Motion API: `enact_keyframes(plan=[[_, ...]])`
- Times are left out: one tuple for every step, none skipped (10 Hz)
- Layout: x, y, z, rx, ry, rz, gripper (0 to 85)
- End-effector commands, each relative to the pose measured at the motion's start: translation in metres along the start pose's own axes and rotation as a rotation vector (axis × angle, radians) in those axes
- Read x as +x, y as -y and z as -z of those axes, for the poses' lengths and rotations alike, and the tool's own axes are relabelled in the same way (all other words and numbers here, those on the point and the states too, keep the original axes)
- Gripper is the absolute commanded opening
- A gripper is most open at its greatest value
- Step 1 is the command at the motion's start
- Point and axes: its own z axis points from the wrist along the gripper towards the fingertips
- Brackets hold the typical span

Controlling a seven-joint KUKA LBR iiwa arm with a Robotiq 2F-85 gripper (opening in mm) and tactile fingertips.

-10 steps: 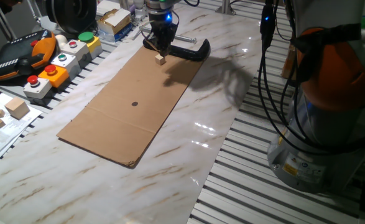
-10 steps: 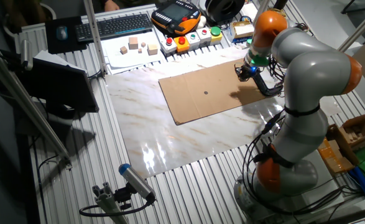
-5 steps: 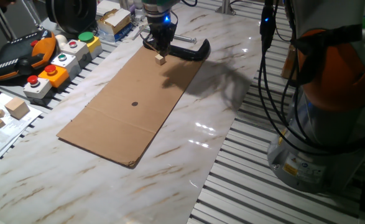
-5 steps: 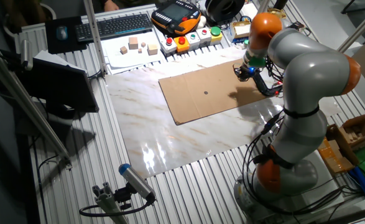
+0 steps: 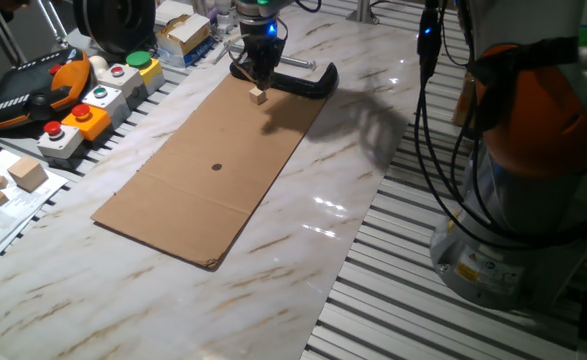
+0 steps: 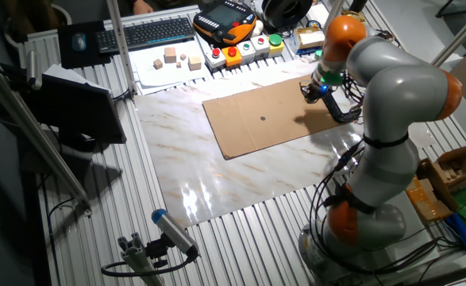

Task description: Hold a small block with the gripper and sweep it from left to right on the table

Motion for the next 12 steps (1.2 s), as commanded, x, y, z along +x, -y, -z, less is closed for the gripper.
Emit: enact_keyframes(plan=[[-0.009, 0.009, 0.0, 0.003, -0.005, 0.007, 0.7], [-0.019, 0.013, -0.001, -0.002, -0.002, 0.006, 0.7], [-0.023, 0.016, -0.001, 0.003, 0.008, -0.003, 0.7], [-0.025, 0.019, -0.003, 0.008, 0.018, -0.006, 0.7], [-0.026, 0.021, -0.007, 0.008, 0.025, -0.006, 0.7], [-0.029, 0.025, -0.012, 0.012, 0.034, -0.001, 0.7], [-0.032, 0.029, -0.018, 0.002, 0.033, 0.001, 0.7], [-0.034, 0.029, -0.022, -0.01, 0.023, 0.001, 0.7], [-0.034, 0.026, -0.025, -0.016, 0.022, -0.008, 0.7], [-0.034, 0.023, -0.027, -0.015, 0.027, -0.019, 0.7], [-0.035, 0.022, -0.029, -0.022, 0.025, -0.021, 0.7], [-0.037, 0.022, -0.031, -0.02, 0.025, -0.024, 0.7]])
